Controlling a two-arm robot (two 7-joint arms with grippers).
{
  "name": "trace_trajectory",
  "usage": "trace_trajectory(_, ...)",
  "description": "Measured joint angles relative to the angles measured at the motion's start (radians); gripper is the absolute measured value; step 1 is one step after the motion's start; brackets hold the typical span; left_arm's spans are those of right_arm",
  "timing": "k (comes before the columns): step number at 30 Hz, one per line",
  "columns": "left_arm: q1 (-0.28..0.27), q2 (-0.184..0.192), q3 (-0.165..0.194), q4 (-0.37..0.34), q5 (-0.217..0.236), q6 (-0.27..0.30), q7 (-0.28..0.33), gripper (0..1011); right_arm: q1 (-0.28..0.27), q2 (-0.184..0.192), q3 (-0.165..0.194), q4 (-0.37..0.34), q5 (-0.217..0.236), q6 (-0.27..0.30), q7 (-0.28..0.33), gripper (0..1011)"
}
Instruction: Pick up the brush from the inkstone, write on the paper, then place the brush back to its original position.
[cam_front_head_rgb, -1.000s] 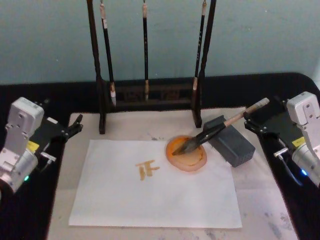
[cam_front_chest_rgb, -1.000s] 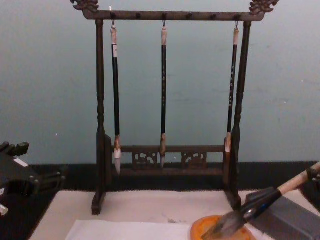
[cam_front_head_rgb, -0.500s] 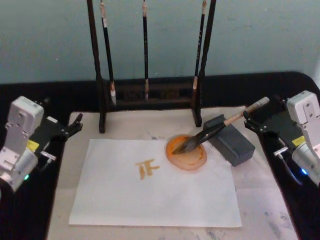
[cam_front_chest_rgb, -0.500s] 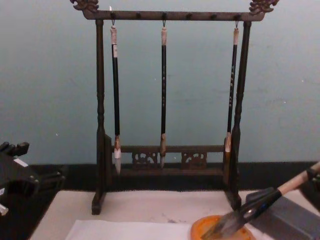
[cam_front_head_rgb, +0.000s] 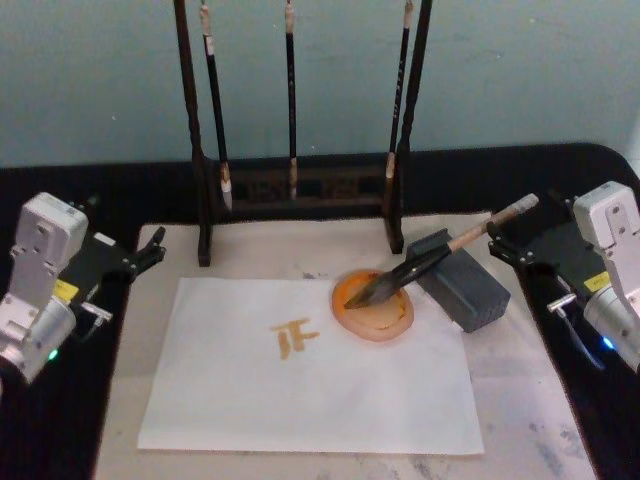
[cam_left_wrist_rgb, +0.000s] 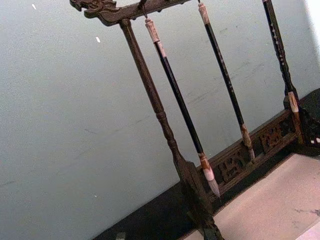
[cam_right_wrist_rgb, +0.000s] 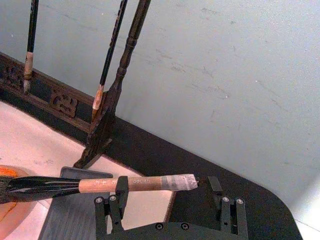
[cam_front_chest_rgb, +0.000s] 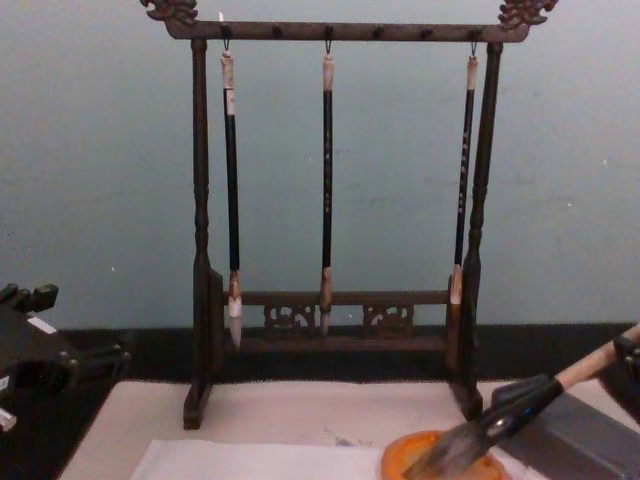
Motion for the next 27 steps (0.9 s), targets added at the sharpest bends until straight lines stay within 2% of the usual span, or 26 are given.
trace_trajectory(22,0.000,0.000,0.000,0.000,0.000,0.000,0.000,1009,0.000,0.000,0.000,0.000,0.000,0.000,0.000,1000)
trace_trajectory(27,0.000,0.000,0.000,0.000,0.000,0.000,0.000,1010,-0.020,-0.006,0.024,-0.019,0.014,0.000,0.015,1000)
